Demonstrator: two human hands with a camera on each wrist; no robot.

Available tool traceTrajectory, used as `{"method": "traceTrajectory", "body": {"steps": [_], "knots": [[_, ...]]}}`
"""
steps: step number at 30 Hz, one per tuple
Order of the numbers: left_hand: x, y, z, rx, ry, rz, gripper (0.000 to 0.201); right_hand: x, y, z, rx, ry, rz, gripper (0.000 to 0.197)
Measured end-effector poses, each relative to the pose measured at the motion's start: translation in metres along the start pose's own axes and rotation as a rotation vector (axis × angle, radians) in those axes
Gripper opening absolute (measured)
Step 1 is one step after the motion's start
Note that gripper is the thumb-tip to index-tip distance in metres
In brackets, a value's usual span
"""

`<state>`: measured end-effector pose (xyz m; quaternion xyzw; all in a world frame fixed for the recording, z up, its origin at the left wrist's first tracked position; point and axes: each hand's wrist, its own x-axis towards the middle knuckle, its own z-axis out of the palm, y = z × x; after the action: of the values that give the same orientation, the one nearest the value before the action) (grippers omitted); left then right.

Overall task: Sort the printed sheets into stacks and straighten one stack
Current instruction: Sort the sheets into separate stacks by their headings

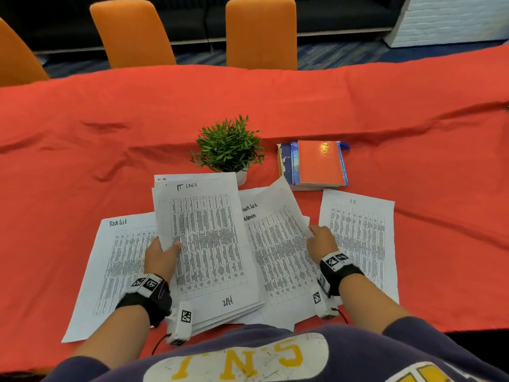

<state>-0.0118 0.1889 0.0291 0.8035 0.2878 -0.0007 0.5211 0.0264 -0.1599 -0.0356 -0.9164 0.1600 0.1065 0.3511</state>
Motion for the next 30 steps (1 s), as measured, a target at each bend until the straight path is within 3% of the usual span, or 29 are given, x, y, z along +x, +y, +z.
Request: {"method": "traceTrajectory", "body": {"steps": [5, 9, 15, 19, 24, 28, 30], "knots": [[-0.001, 0.002, 0.017, -0.018, -0.04, 0.008, 0.037, -0.005, 0.014, -0.044, 0.141, 0.073, 0.079, 0.019], [-0.004, 0.007, 0.034, -0.049, -0.083, 0.038, 0.034, -0.013, 0.027, -0.091, 0.283, 0.202, 0.052, 0.013], [-0.008, 0.019, 0.058, -0.091, -0.147, 0.047, 0.027, -0.018, 0.044, -0.133, 0.698, 0.249, -0.001, 0.02], [-0.019, 0.038, 0.076, -0.137, -0.191, 0.09, 0.026, -0.019, 0.032, -0.122, 0.742, 0.131, 0.052, 0.017], [-0.039, 0.064, 0.103, -0.235, -0.277, 0.132, 0.028, -0.03, 0.01, -0.092, 0.523, 0.054, 0.024, 0.03], [-0.052, 0.077, 0.114, -0.299, -0.33, 0.095, 0.019, -0.027, 0.007, -0.076, 0.464, -0.002, 0.007, 0.039], [-0.057, 0.079, 0.117, -0.316, -0.355, 0.077, 0.016, -0.024, 0.007, -0.071, 0.494, -0.031, 0.031, 0.032]]}}
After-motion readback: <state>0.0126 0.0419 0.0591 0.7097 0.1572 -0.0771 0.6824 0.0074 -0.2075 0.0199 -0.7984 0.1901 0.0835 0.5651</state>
